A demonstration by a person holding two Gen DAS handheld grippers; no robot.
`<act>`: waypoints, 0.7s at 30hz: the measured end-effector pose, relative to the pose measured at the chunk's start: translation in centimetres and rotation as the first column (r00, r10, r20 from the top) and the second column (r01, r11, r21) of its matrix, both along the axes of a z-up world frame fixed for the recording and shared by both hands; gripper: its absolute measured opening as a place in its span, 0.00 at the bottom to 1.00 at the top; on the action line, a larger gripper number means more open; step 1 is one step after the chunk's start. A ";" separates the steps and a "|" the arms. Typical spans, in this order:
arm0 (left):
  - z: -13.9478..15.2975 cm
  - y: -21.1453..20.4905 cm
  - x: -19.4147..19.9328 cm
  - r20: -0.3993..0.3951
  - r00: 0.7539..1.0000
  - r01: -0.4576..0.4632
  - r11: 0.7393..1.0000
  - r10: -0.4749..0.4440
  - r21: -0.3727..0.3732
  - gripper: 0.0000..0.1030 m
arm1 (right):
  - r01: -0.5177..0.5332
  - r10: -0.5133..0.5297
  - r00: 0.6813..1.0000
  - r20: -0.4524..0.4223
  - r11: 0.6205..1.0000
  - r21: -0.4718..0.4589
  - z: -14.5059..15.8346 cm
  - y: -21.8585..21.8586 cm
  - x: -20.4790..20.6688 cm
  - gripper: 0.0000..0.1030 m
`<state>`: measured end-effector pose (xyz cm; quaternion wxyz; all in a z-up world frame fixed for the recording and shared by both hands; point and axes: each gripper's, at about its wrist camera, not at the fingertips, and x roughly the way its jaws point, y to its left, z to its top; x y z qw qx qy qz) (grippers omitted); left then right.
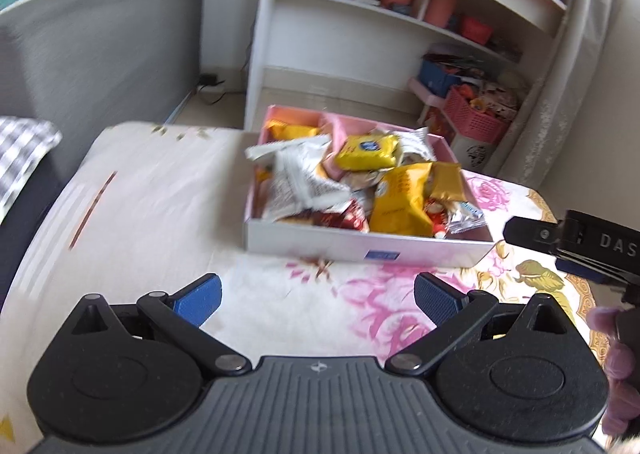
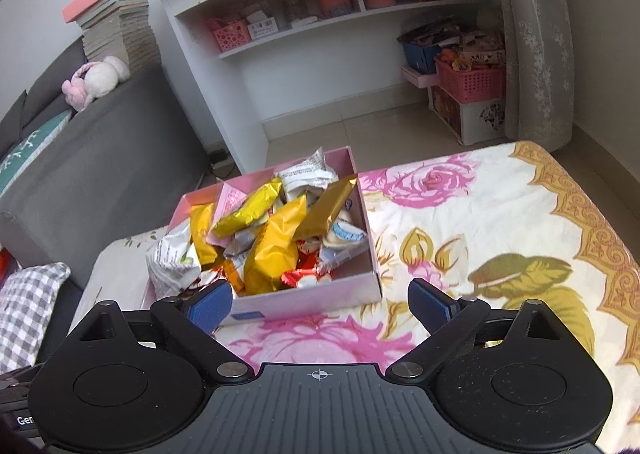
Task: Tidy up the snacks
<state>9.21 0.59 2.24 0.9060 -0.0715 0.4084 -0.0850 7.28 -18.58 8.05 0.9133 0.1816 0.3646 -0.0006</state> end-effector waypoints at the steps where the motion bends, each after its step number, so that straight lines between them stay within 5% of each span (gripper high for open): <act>1: -0.1 0.2 -0.4 -0.004 1.000 -0.009 1.000 0.009 0.010 1.00 | -0.003 0.003 1.000 -0.017 1.000 0.003 0.1 0.4 -0.5 0.95; 8: -1.1 0.9 -2.4 -0.017 0.999 -0.049 0.991 0.051 0.124 1.00 | 0.039 -0.038 0.999 0.013 0.994 -0.098 0.1 2.6 -4.5 0.96; 21: -0.8 1.3 -3.5 -0.018 0.996 -0.078 0.983 0.082 0.166 1.00 | -0.023 0.021 1.000 -0.019 0.988 -0.150 -1.3 3.5 -4.8 0.98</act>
